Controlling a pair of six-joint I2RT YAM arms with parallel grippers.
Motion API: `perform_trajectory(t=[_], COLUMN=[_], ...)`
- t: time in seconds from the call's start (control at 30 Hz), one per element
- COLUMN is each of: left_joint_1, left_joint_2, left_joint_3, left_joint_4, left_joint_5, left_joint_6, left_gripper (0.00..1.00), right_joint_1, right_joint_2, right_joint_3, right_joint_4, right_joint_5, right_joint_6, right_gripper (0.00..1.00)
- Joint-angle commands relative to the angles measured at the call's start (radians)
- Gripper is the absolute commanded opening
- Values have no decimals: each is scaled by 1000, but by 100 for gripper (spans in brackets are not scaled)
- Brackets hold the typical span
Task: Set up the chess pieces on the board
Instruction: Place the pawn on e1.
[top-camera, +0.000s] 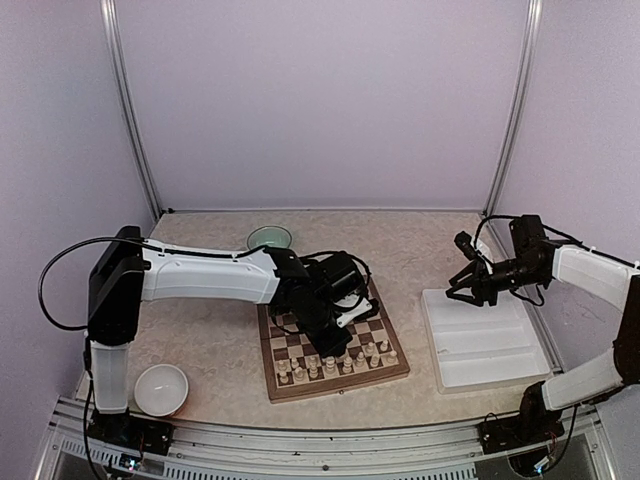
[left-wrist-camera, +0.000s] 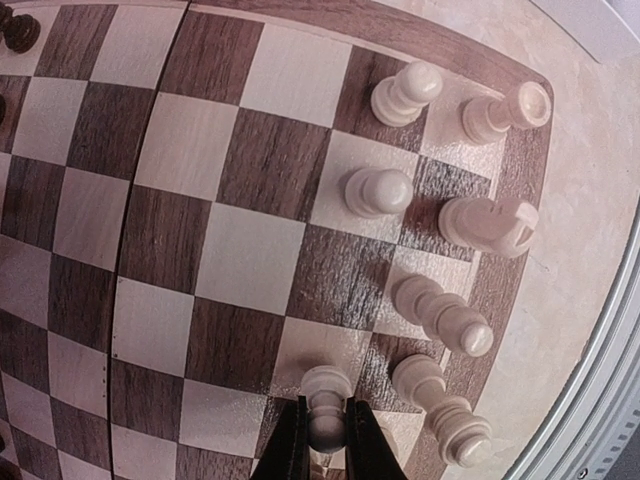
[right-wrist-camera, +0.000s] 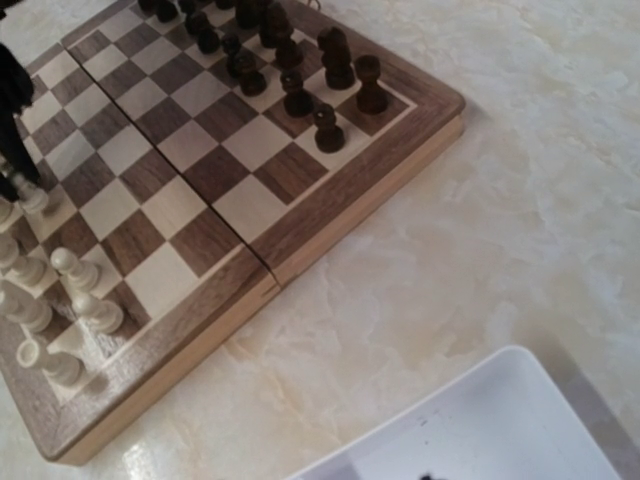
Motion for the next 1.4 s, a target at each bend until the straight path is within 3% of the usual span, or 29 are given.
perform_trajectory(t=[0.0,0.43,0.67,1.1,1.17,1.2,1.27,1.37], left_joint_1=[-7,-8,-9,4,7,6,8,4], left_joint_2=[24,41,27,-44,-61,-66,-80,-104], left_joint_3=[29,55,71,76,88,100,127,189], left_joint_4=[-21,-33,-38,-32,-21,-16,-8,8], left_joint_5=[24,21,11,-86,-102,-106,-148,-173], left_joint_6=[12,12,12,34,31,31,33,38], left_gripper=[12,24,25,30,32,32,34,34], right_joint_1=[-5,-5,-6,-5,-5,-6,-15,-20], right_joint_2=[3,1,-2,-62,-93,-110,-151,-198], right_joint_3=[-7,-6,5,217,267,289,308,296], right_joint_4=[-14,-15,-26,-103,-96,-84,-21,6], right_joint_5=[-9,-10,-12,130,200,240,325,396], right_joint_6=[-7,-9,-8,28,54,70,166,171], right_gripper=[41,42,42,45,50,61,97,99])
